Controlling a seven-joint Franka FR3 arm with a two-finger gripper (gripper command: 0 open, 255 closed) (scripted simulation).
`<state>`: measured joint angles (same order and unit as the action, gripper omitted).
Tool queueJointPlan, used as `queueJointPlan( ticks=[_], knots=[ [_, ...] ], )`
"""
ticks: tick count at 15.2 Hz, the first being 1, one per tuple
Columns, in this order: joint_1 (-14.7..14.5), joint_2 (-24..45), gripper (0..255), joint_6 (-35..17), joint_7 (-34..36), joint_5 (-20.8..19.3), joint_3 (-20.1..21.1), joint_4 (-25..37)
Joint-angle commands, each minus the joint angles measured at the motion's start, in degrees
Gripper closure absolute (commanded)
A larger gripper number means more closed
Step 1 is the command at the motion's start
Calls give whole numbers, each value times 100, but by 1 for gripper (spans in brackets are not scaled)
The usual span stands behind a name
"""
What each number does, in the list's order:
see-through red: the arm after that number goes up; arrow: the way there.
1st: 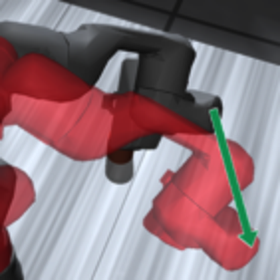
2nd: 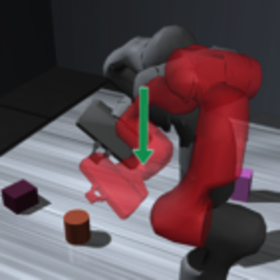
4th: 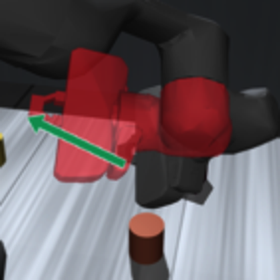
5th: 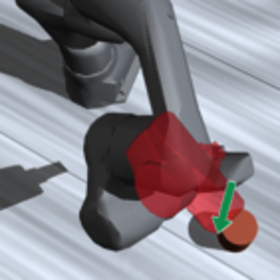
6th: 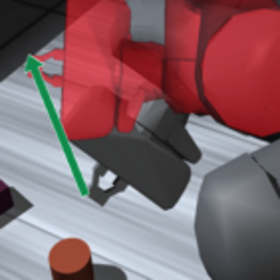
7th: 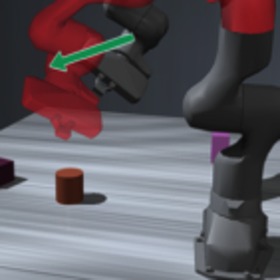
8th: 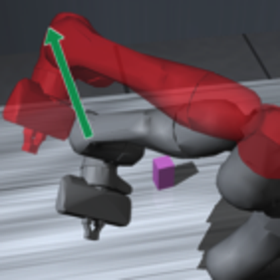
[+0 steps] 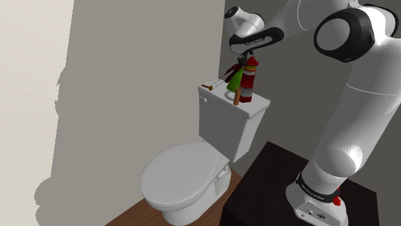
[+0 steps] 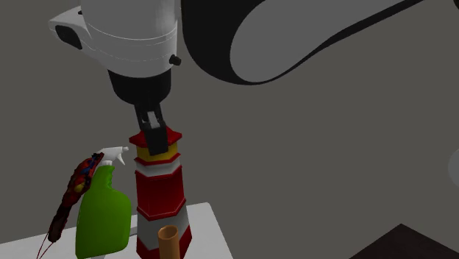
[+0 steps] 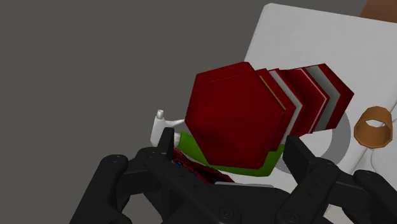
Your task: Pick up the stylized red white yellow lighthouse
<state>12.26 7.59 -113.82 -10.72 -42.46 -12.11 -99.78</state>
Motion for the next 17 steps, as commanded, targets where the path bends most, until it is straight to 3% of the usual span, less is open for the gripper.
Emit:
queueJointPlan(
  ticks=[1,10,17],
  knots=[
    [3,-3,255,-29,20,-10,-3,-34],
    [0,2,255,-25,24,-9,0,-29],
    [-18,-47,255,357,-292,107,19,401]
  ],
)
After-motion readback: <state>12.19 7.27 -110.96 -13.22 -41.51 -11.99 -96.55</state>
